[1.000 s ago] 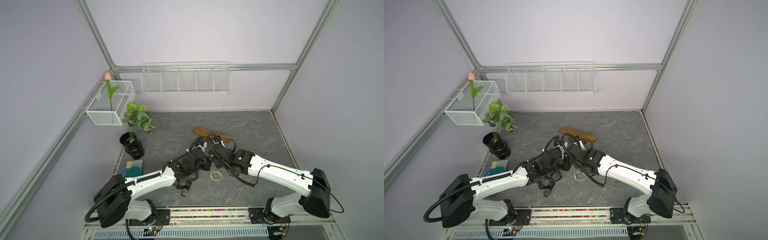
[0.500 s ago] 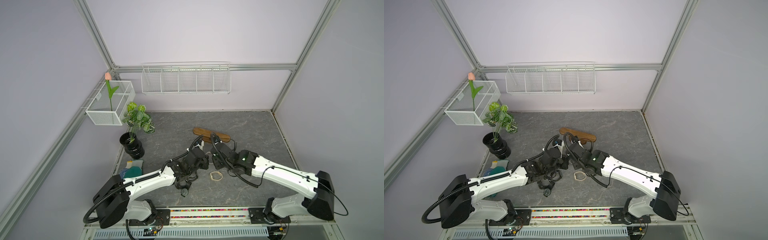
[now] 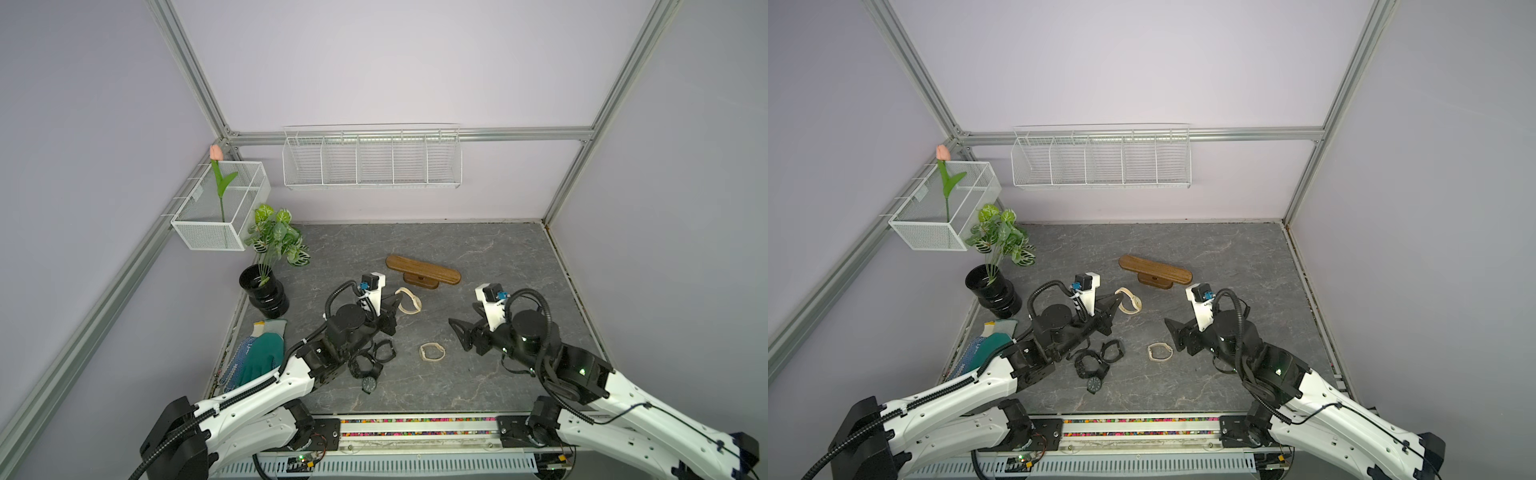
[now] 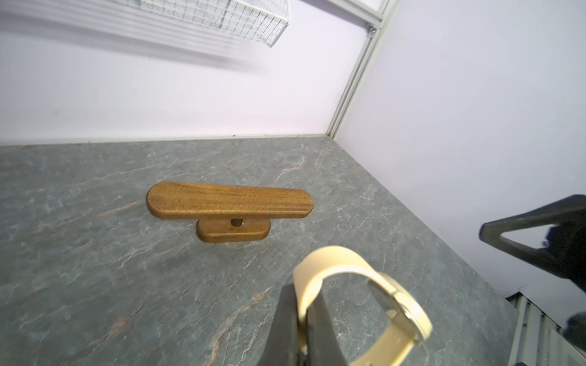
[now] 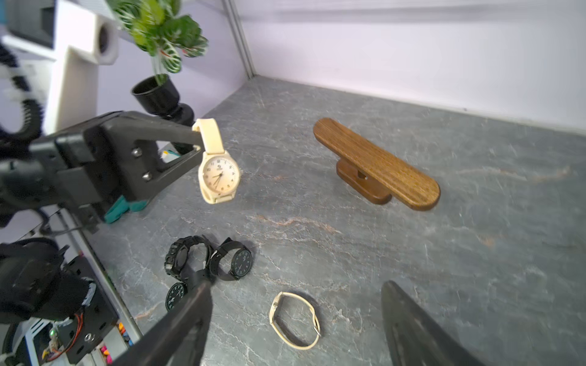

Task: Place watch on stand
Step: Pick up the watch at the center of the board.

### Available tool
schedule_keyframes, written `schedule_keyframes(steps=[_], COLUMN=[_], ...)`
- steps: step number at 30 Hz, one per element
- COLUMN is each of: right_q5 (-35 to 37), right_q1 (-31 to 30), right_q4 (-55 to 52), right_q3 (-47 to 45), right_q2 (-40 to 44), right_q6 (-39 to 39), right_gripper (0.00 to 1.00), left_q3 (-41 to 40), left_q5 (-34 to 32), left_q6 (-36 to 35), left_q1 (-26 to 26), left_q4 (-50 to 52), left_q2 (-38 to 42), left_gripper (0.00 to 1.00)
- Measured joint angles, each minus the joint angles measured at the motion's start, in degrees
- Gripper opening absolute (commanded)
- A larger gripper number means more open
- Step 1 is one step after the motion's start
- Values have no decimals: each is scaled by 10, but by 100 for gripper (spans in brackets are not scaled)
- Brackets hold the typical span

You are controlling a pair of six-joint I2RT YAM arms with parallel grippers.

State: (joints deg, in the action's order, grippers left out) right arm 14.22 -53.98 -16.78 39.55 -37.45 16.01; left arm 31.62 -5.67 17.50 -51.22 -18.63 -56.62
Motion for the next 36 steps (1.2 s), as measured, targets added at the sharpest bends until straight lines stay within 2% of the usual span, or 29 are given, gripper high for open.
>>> schedule_keyframes(steps=[5,13,21,27,36], right_q5=[-46,-107,-153,-158,-151], right_q1=[0,0,-1,-12,-13], right_q4=[41,46,44,43,28], right_q3=[-10,-10,30,57,104], right_q2=[31,28,-32,-74,-125], right_q6=[-15,-28,-17,-8,12], right_gripper=[90,82,77,77,67], left_q3=[5,45,48,48,48], left_q5=[78,160,175,175,180], left_q6=[-18,-28,-30,-32,-37], left_q1=[3,3,3,3,3], left_q4=[-49,-55,-49,-41,-25], left_q2=[1,-7,-9,-13,-14], left_gripper=[0,0,0,0,0])
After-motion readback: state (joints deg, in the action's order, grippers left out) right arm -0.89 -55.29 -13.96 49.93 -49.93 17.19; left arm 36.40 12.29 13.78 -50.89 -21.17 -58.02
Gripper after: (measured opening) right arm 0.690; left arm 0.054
